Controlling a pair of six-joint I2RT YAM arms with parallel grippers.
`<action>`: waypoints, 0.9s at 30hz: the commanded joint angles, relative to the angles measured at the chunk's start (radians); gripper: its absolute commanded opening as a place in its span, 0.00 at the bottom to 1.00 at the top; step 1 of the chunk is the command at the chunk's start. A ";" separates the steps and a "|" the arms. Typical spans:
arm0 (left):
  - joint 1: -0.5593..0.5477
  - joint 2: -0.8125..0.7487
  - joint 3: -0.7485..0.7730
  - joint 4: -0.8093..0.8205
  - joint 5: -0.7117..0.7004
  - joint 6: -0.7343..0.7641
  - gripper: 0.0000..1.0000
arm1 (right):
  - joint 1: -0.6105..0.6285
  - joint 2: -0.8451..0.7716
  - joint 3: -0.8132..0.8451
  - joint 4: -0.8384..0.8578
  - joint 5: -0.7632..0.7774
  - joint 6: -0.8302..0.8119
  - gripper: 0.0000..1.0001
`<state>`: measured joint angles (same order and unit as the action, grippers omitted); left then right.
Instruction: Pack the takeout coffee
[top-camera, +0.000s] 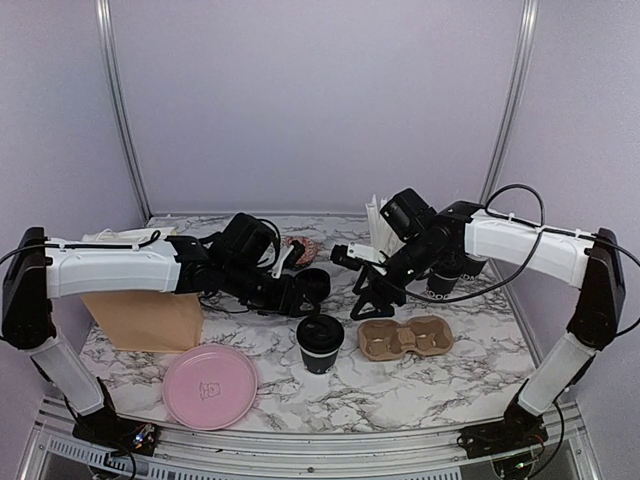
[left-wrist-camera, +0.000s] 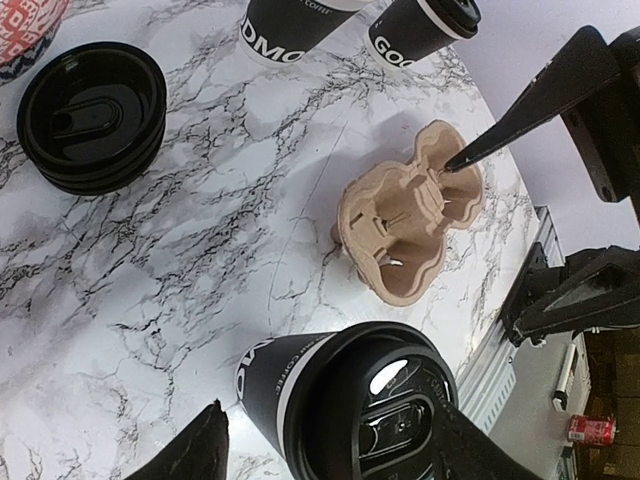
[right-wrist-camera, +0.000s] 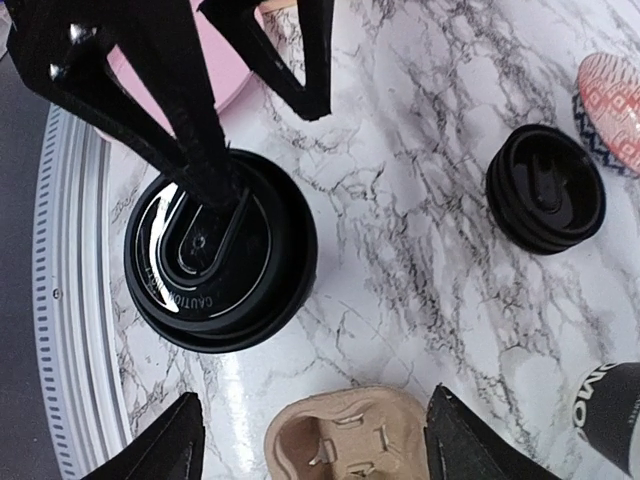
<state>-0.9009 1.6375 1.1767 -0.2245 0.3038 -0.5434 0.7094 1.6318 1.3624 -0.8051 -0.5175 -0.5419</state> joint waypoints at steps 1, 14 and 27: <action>0.003 0.004 -0.021 0.007 0.024 -0.017 0.68 | 0.002 0.004 -0.053 -0.001 -0.059 0.063 0.73; 0.002 -0.003 -0.111 0.004 0.008 -0.026 0.56 | 0.004 0.109 -0.038 0.000 -0.177 0.096 0.72; 0.002 0.025 -0.108 0.004 -0.008 -0.024 0.55 | -0.014 0.190 0.019 -0.037 -0.291 0.126 0.72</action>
<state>-0.9005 1.6424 1.0889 -0.1944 0.3145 -0.5732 0.7071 1.7912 1.3346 -0.8257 -0.7586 -0.4408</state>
